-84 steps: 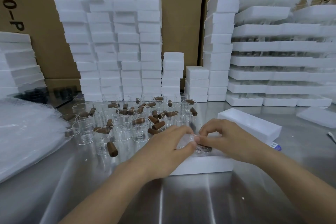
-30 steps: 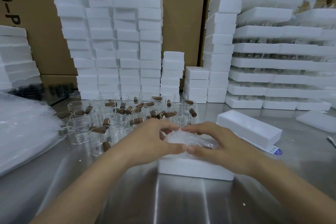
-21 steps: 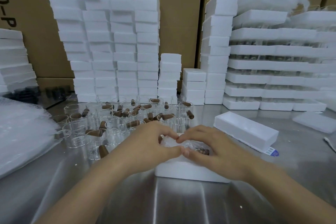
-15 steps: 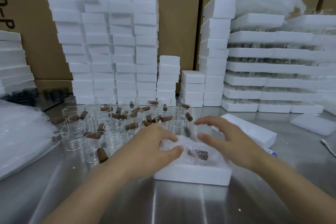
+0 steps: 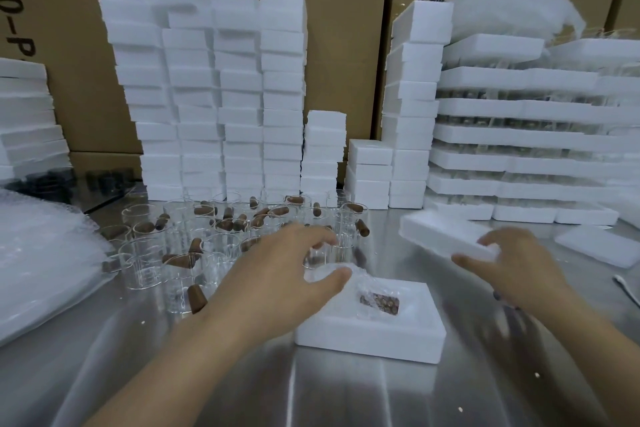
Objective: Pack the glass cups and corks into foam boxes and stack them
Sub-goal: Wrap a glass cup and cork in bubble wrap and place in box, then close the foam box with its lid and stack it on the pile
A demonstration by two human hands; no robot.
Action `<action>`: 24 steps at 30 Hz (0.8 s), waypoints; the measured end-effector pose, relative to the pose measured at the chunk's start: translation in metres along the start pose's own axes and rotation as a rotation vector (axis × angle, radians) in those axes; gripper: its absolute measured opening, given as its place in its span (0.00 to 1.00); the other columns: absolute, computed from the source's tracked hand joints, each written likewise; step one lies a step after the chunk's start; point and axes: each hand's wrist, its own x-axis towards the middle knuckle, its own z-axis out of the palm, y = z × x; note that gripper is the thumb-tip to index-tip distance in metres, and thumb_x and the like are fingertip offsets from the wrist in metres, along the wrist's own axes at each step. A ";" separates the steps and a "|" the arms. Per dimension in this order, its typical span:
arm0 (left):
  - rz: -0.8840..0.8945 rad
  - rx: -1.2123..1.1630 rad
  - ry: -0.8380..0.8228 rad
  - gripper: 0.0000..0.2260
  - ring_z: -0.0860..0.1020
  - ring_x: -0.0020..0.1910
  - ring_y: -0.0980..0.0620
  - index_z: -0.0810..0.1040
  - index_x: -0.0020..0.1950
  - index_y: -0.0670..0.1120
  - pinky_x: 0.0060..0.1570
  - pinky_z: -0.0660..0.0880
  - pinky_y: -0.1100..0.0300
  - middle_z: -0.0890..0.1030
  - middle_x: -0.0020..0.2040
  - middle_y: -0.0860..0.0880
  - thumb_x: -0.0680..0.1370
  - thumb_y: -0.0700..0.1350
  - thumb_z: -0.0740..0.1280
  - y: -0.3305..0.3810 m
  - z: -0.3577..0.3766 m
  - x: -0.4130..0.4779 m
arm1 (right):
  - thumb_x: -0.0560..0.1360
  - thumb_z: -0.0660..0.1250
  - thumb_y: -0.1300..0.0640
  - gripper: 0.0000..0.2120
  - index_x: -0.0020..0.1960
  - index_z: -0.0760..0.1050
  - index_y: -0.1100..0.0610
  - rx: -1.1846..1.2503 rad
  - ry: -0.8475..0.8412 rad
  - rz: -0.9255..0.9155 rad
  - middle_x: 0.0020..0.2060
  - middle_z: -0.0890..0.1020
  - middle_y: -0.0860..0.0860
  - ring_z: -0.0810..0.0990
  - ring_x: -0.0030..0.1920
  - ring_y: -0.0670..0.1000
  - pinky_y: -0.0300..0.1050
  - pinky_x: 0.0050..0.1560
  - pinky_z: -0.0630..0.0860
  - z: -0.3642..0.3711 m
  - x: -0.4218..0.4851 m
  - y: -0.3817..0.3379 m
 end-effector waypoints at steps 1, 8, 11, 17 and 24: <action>0.005 -0.023 0.048 0.23 0.74 0.62 0.68 0.70 0.74 0.70 0.66 0.77 0.54 0.74 0.63 0.69 0.79 0.66 0.69 0.000 0.000 0.001 | 0.70 0.73 0.28 0.24 0.56 0.76 0.43 0.082 0.057 -0.066 0.60 0.74 0.45 0.82 0.41 0.53 0.47 0.26 0.79 -0.006 -0.005 -0.011; 0.040 -0.454 0.327 0.40 0.67 0.74 0.67 0.58 0.76 0.81 0.67 0.71 0.58 0.66 0.76 0.71 0.73 0.61 0.79 0.008 -0.010 0.007 | 0.70 0.64 0.21 0.32 0.62 0.78 0.44 0.575 -0.162 -0.458 0.53 0.82 0.44 0.81 0.52 0.54 0.58 0.53 0.76 -0.036 -0.045 -0.082; 0.057 -0.550 0.381 0.31 0.74 0.69 0.67 0.71 0.72 0.73 0.63 0.72 0.63 0.75 0.72 0.68 0.70 0.65 0.77 0.009 -0.015 0.008 | 0.70 0.57 0.17 0.36 0.62 0.78 0.42 0.666 -0.290 -0.464 0.55 0.83 0.43 0.81 0.55 0.49 0.55 0.56 0.75 -0.035 -0.051 -0.089; -0.101 -0.759 0.472 0.24 0.85 0.50 0.60 0.83 0.62 0.57 0.43 0.80 0.68 0.86 0.54 0.58 0.69 0.66 0.74 0.012 -0.020 0.011 | 0.81 0.64 0.36 0.11 0.62 0.77 0.35 0.790 -0.207 -0.401 0.53 0.86 0.52 0.85 0.46 0.47 0.55 0.48 0.82 -0.031 -0.046 -0.099; -0.319 -0.867 0.221 0.04 0.83 0.39 0.69 0.86 0.49 0.58 0.42 0.72 0.64 0.86 0.44 0.66 0.81 0.55 0.72 0.004 -0.009 0.015 | 0.66 0.71 0.28 0.24 0.47 0.83 0.47 0.822 -0.299 -0.209 0.33 0.83 0.42 0.83 0.32 0.47 0.45 0.30 0.80 -0.034 -0.042 -0.092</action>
